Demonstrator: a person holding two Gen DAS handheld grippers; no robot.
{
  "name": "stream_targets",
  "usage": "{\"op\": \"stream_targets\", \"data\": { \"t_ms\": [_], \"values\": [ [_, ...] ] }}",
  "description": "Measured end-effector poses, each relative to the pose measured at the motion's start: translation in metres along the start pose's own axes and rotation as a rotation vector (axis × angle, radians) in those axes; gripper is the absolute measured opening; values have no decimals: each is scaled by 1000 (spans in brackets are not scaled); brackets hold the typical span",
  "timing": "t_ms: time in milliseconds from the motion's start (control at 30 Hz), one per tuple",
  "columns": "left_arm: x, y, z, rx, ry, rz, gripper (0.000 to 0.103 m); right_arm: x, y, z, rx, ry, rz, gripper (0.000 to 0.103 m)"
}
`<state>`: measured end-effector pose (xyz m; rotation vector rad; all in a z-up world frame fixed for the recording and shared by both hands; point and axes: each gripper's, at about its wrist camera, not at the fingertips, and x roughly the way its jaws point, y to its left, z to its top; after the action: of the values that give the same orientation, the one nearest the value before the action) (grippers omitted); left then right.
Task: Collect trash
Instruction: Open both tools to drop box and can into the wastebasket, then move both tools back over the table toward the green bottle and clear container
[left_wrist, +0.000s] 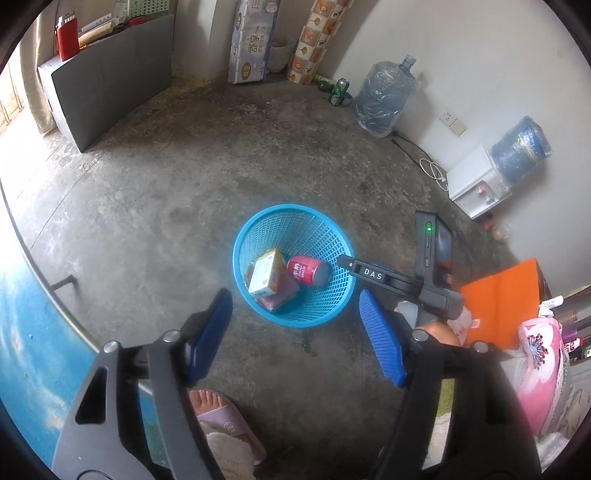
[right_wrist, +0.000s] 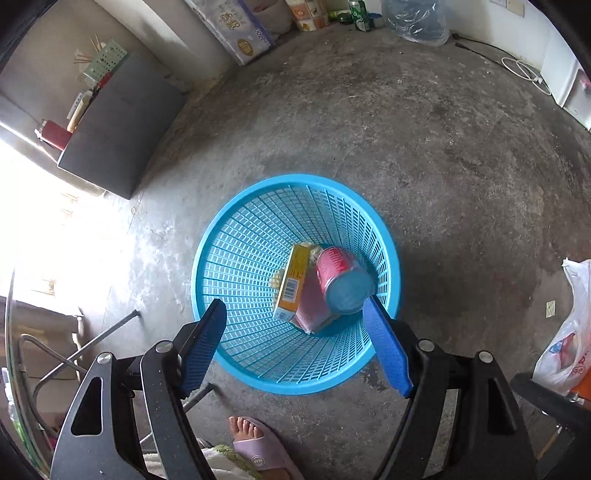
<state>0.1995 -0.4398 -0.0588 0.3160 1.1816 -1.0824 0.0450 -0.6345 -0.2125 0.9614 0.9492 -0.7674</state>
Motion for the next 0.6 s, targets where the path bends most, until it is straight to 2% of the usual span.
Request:
{"op": "stream_targets", "data": {
  "t_ms": [333, 533, 600],
  "values": [
    [-97, 11, -50, 7, -139, -10, 74, -78, -22, -57, 84, -88, 102, 74],
    [-155, 25, -96, 12, -230, 36, 80, -125, 5, -85, -2, -135, 100, 74],
    [-172, 35, -114, -12, -261, 44, 81, -140, 21, -91, -42, -160, 111, 78]
  ]
}}
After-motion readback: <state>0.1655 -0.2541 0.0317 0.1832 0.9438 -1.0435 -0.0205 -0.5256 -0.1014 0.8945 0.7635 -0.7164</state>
